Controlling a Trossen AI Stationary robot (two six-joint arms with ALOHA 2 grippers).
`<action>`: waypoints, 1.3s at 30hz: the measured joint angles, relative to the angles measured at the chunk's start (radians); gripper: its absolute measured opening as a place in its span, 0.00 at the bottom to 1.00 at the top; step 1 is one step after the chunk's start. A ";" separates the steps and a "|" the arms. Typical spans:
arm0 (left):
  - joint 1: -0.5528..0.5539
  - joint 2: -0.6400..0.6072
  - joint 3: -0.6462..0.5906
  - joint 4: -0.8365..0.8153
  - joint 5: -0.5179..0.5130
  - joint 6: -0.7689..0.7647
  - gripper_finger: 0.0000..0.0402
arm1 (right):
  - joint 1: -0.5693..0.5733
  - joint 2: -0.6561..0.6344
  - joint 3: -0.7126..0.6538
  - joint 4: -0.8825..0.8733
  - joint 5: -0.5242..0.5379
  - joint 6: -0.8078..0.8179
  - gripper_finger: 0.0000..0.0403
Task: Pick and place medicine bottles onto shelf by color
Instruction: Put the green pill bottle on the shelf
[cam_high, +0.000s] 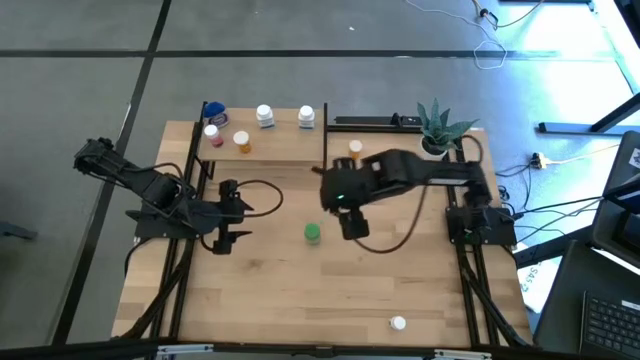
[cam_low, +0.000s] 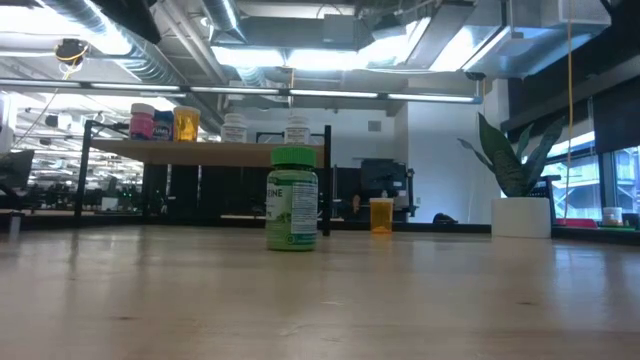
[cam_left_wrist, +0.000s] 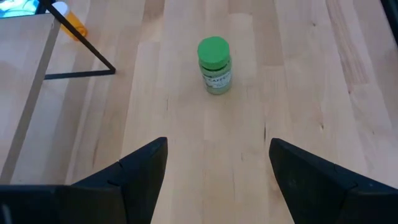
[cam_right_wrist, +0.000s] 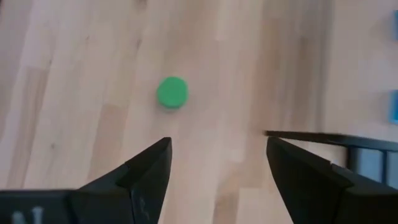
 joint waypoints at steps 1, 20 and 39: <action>0.007 0.007 0.000 0.008 -0.001 0.002 0.69 | 0.000 -0.016 0.000 0.000 0.017 0.005 0.65; 0.139 0.293 0.001 0.305 0.090 0.102 0.69 | 0.010 -0.133 0.000 -0.033 0.047 -0.002 0.65; 0.198 0.475 0.000 0.503 0.141 0.078 0.69 | 0.016 -0.133 0.000 -0.076 -0.218 -0.074 0.65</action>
